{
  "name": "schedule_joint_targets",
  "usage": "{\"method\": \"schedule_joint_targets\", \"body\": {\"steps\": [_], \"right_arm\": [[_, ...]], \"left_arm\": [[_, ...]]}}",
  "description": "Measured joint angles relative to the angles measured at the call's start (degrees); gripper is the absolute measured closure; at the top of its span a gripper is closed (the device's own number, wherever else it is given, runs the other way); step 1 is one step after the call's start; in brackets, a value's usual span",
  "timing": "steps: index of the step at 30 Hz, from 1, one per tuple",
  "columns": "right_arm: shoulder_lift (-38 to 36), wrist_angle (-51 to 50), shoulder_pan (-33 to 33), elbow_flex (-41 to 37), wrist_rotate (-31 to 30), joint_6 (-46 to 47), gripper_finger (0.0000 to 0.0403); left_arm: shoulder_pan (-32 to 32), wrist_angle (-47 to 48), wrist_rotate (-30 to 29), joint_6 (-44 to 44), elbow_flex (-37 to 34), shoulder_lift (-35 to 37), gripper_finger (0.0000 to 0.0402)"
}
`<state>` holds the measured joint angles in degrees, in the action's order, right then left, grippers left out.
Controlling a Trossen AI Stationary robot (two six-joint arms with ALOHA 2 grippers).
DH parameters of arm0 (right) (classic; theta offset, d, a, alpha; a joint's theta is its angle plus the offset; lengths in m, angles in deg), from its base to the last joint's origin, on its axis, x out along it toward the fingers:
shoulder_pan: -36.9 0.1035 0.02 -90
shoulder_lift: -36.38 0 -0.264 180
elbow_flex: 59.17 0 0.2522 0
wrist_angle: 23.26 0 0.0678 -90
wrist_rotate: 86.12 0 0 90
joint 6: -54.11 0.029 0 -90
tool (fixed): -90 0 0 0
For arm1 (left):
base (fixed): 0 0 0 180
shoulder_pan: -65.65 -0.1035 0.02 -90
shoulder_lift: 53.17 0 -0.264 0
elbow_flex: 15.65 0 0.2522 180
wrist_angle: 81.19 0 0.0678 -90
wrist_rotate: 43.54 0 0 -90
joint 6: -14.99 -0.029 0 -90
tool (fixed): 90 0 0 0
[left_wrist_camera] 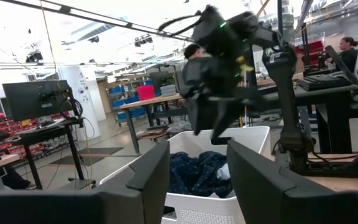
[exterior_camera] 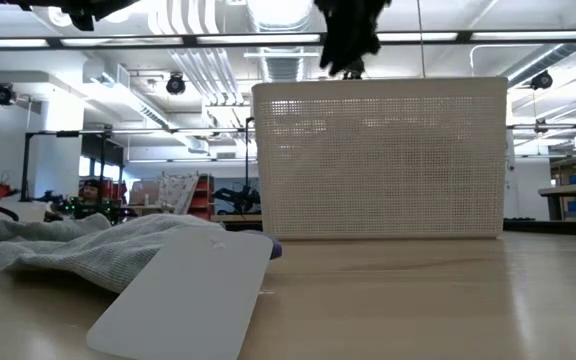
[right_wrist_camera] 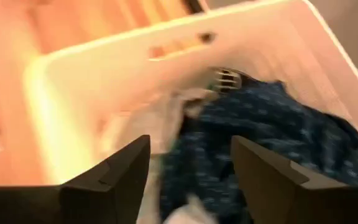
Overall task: Sort clothes
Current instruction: Put the violet sock into the white laundry bin
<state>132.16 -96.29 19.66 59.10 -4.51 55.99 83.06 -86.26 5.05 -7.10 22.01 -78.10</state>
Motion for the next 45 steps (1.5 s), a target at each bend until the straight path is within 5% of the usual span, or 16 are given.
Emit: {"method": "schedule_joint_targets", "body": {"steps": [7,19,27,38,45], "right_arm": [[-0.1,1.12,11.34,1.35,2.8,0.09,0.0175],[6.07,16.05,27.36,-6.8,10.25,7.26,0.0203],[16.06,18.24,28.74,-8.05,10.66,12.51,0.0193],[28.42,27.96,28.22,-7.83,26.1,13.62,0.0173],[30.88,28.96,27.14,-7.57,26.2,14.16,0.0183]], "left_arm": [[0.0,0.02,0.0,0.02,0.0,0.0,0.0246],[0.0,-0.01,-0.02,0.07,0.0,0.0,0.0255],[0.02,-0.03,0.0,0.07,0.0,0.0,0.0262],[0.02,0.0,0.0,0.07,0.0,0.0,0.0244],[0.02,-0.04,0.0,0.07,0.0,0.0,0.0244]]}}
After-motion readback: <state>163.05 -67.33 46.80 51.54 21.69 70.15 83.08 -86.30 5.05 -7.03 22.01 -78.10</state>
